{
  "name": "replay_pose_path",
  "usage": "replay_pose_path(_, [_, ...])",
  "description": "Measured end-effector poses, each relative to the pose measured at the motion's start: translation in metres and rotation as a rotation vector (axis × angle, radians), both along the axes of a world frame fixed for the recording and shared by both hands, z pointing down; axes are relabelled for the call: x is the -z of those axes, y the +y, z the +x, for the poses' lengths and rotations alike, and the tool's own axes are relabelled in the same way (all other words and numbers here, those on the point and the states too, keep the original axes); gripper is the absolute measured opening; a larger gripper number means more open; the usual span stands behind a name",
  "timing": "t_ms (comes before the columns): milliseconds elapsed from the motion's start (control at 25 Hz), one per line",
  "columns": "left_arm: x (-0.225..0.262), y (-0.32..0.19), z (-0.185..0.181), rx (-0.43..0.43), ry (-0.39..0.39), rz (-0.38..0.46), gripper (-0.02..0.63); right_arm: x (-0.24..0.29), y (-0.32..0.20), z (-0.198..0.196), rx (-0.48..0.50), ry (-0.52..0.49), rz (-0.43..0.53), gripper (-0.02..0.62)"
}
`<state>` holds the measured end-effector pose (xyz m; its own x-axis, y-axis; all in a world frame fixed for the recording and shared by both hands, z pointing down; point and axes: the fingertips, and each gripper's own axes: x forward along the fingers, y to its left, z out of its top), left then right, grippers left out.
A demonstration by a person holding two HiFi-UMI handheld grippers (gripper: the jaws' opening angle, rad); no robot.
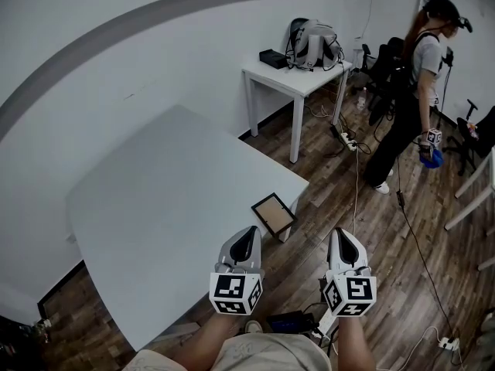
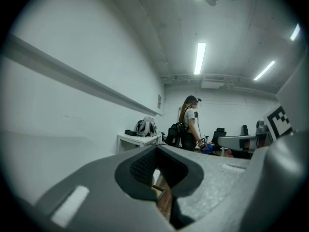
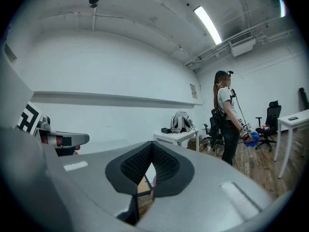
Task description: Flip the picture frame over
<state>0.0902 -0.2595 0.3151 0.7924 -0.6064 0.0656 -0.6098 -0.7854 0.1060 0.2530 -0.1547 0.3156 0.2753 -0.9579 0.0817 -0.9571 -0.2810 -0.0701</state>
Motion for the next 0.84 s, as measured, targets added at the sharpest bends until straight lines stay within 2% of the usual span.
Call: replay_pose_path(840, [-0.004,0.011,-0.01,0.018,-0.003,0.001,0.002,-0.013,0.013,0.002,0.001,-0.02,0.001,0.023])
